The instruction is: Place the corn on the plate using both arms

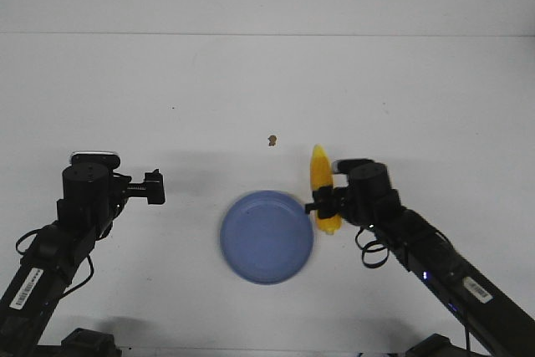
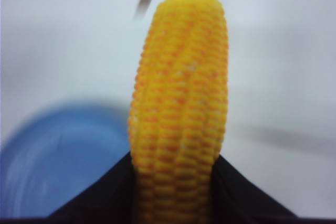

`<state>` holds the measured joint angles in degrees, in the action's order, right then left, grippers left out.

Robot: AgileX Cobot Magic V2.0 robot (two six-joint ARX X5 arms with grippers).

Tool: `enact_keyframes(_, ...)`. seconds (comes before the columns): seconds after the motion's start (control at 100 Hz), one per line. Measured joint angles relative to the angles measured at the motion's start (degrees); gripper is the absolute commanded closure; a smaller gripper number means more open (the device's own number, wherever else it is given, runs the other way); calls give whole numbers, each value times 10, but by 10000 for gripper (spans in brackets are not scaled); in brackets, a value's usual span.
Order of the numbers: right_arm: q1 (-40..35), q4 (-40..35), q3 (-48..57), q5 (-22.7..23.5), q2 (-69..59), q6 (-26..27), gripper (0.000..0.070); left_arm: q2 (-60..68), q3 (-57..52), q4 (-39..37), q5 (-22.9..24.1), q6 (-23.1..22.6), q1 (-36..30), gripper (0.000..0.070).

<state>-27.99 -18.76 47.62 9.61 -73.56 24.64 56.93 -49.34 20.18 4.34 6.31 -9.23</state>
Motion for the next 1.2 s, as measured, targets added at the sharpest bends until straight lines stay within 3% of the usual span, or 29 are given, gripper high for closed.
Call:
enact_keyframes(0.09, -73, 11, -2, -41, -12, -3, 586, 0, 0, 0, 0, 0, 0, 33)
enact_keyframes(0.16, -115, 31, -2, -67, -21, -4, 535, 0, 0, 0, 0, 0, 0, 33)
enact_keyframes(0.39, -158, 33, -2, -74, -80, -4, 229, 0, 0, 0, 0, 0, 0, 33)
enact_keyframes(0.49, -159, 44, -2, -79, -82, -4, 153, 0, 0, 1, 0, 0, 0, 33)
enact_keyframes(0.72, -149, 56, 8, -85, -71, -10, 146, 0, 0, 0, 0, 0, 0, 34)
enact_keyframes(0.83, -126, 48, 22, -117, -38, -32, 146, 0, 0, -4, 0, 0, 0, 34)
enact_keyframes(1.02, -42, 26, 25, -203, 68, -99, 146, -1, 0, -43, 0, 0, 0, 34)
enact_keyframes(1.2, 69, -17, 25, -218, 184, -161, 146, -24, 0, -61, 0, 0, 2, 35)
